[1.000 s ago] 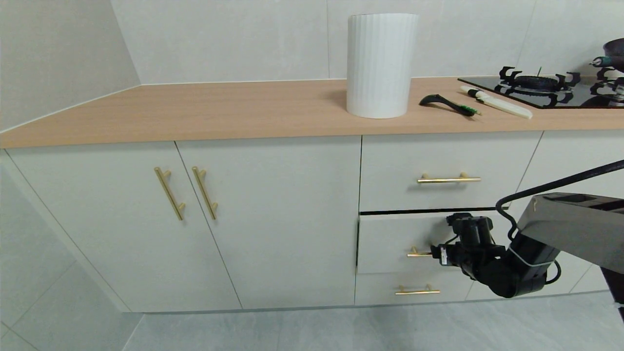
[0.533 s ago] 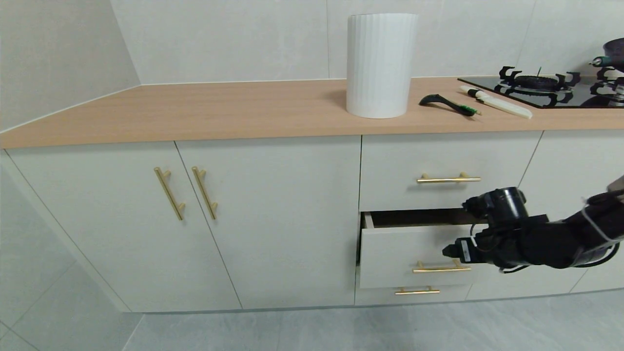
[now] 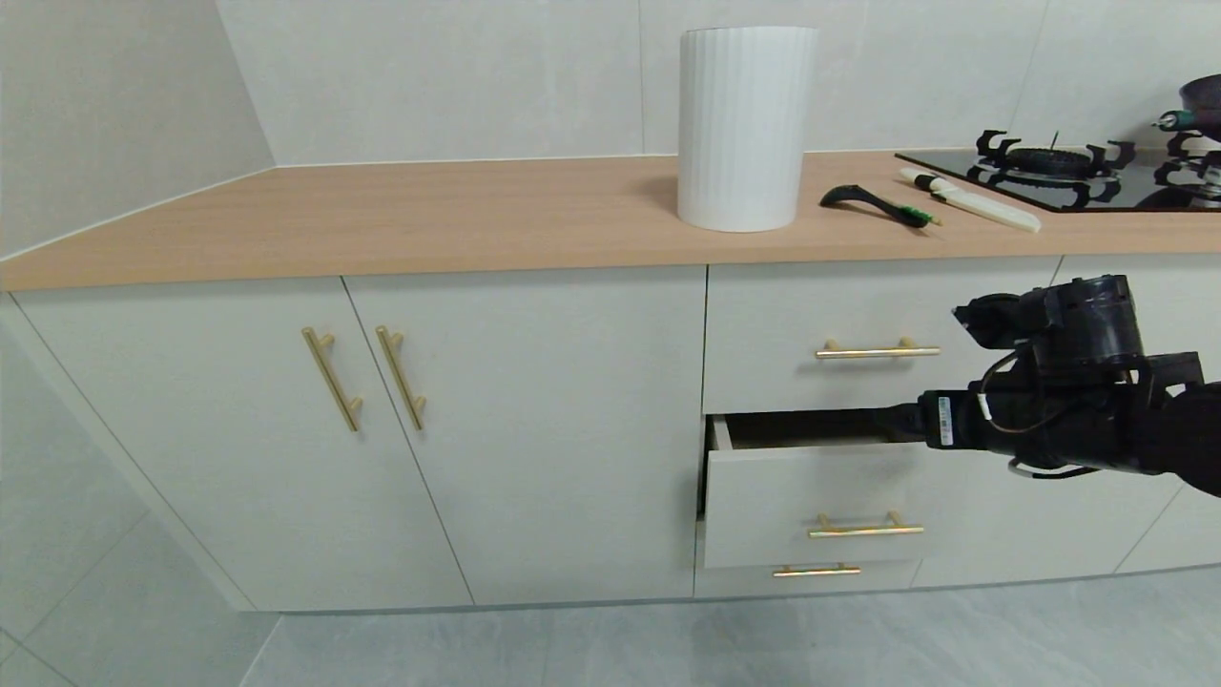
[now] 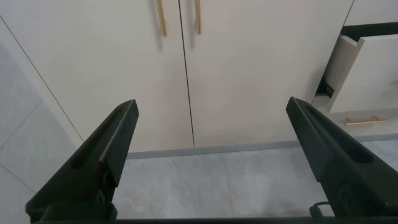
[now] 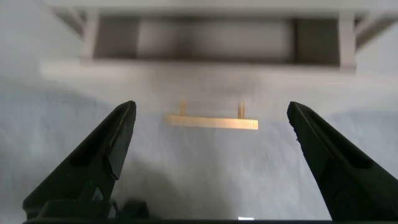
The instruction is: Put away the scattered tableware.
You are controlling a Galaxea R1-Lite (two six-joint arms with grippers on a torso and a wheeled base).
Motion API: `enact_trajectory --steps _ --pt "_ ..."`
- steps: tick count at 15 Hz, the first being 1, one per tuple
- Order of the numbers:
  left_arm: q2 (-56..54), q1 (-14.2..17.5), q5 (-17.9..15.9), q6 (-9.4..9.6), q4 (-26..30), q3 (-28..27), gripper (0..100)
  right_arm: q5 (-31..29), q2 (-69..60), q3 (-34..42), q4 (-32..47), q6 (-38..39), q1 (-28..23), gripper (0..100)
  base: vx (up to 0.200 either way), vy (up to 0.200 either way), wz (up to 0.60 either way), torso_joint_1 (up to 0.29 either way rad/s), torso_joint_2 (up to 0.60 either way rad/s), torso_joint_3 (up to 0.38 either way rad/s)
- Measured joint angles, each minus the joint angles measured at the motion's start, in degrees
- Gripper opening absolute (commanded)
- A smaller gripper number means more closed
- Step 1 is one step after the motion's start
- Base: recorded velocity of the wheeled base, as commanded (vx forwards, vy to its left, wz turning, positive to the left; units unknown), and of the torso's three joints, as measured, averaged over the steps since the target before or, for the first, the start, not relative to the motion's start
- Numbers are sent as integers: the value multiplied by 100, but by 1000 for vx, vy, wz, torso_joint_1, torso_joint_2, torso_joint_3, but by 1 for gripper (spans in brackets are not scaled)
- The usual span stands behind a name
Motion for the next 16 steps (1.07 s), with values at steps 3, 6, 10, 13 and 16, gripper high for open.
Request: enact_trajectory --steps 3,6,10,13,16 --pt "0 0 -2 0 0 0 100 -38 450 9 -507 11 20 100 0 0 0 0 0 0" --pt "0 0 -2 -2 0 0 100 -256 1040 22 -1237 99 87 100 0 0 0 0 0 0" --pt "0 0 0 0 -2 0 100 -557 1682 22 -1963 149 168 100 0 0 0 0 0 0" --pt "0 0 -2 2 0 0 100 -610 1932 4 -2061 154 179 100 0 0 0 0 0 0" --pt "0 0 -2 0 0 0 100 -741 2085 20 -2319 124 183 100 0 0 0 0 0 0"
